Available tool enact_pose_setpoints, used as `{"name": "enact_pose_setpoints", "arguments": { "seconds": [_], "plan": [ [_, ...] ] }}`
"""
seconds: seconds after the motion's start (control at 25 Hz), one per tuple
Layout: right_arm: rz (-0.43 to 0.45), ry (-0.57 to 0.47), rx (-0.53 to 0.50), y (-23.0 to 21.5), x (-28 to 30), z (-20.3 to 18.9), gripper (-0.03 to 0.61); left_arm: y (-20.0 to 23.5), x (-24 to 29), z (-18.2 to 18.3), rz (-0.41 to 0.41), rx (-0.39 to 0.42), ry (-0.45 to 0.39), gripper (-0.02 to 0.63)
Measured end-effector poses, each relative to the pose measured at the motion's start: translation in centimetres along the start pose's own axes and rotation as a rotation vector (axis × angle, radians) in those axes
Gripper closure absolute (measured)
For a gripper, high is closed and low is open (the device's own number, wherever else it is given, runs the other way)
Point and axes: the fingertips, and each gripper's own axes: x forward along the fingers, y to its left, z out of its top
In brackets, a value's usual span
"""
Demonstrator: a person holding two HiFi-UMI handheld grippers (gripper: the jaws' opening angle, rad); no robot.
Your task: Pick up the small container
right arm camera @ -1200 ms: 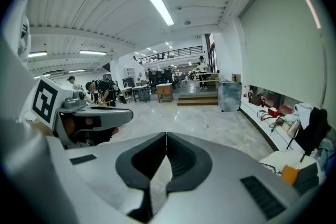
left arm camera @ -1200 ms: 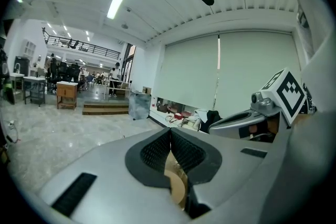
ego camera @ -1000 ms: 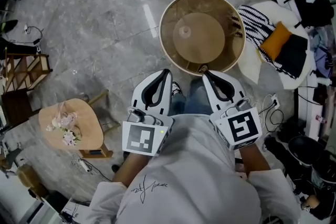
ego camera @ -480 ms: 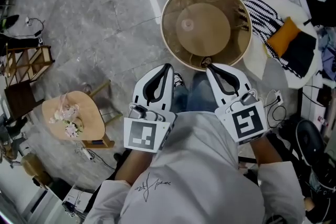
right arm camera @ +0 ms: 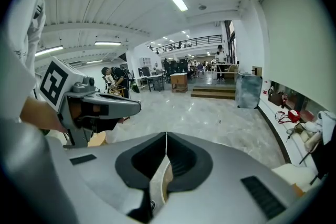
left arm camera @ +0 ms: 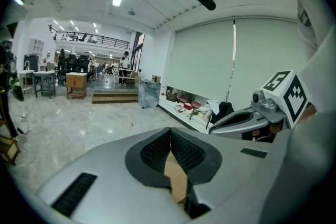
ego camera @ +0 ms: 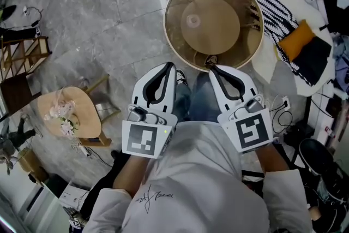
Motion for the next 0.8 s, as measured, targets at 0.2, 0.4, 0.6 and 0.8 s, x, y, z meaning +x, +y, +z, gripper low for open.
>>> {"name": "enact_pose_setpoints", "arguments": {
  "seconds": [0.2, 0.4, 0.6, 0.8],
  "plan": [
    [0.021, 0.007, 0.005, -0.6, 1.1, -1.0, 0.561, 0.4, 1.1, -1.3, 0.018, -0.027, 0.024, 0.595],
    [0.034, 0.025, 0.041, -0.8, 2.2, -2.8, 0.561, 0.6, 1.8, -2.9, 0.024, -0.023, 0.058, 0.595],
    [0.044, 0.034, 0.058, -1.6, 3.7, -4.6, 0.561, 1.3, 2.8, -4.1, 0.058, -0.044, 0.078, 0.595],
    [0.058, 0.056, 0.078, -2.6, 4.6, -6.8, 0.561, 1.3, 4.2, -5.7, 0.074, -0.037, 0.107, 0.595]
  ]
}}
